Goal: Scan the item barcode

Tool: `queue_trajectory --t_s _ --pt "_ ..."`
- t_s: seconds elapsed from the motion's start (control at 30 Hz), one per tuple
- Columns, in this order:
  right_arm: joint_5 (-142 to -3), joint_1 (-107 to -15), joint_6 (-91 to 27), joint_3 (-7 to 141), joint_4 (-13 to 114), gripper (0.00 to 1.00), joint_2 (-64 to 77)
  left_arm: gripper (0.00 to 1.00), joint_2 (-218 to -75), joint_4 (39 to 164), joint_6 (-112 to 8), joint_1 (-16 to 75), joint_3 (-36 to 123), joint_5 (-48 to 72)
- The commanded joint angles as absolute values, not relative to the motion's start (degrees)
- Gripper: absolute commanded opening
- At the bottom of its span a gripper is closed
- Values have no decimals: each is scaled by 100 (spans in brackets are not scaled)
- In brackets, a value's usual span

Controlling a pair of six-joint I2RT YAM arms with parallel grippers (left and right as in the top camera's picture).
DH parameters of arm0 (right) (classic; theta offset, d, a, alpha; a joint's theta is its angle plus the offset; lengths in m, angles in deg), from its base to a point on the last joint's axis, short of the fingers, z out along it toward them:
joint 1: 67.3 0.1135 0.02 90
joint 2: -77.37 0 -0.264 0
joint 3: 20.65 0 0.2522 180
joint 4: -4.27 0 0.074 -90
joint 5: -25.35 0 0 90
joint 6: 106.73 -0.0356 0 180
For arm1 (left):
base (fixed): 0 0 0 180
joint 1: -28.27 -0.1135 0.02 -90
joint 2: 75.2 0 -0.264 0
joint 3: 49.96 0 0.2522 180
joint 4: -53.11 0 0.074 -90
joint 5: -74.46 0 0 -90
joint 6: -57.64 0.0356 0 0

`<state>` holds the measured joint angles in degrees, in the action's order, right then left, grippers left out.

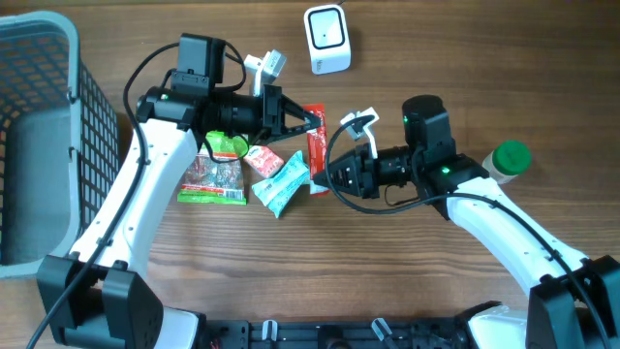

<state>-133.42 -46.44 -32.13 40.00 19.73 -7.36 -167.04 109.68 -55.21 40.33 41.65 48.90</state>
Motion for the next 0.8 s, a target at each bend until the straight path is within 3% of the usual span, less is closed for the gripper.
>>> queue_trajectory --t_s 0.0,0.3,0.77 --pt "-13027 -4624 -2865 3948 2172 16 -663 4 -16736 10904 -5513 4031 4160 4639" --pt "-13021 -4626 -2872 3948 2167 26 -663 4 -16736 10933 -5513 4031 4160 4628" --pt "-13021 -4624 -2872 3948 2128 25 -663 4 -16736 11167 -5539 4031 4160 4459"
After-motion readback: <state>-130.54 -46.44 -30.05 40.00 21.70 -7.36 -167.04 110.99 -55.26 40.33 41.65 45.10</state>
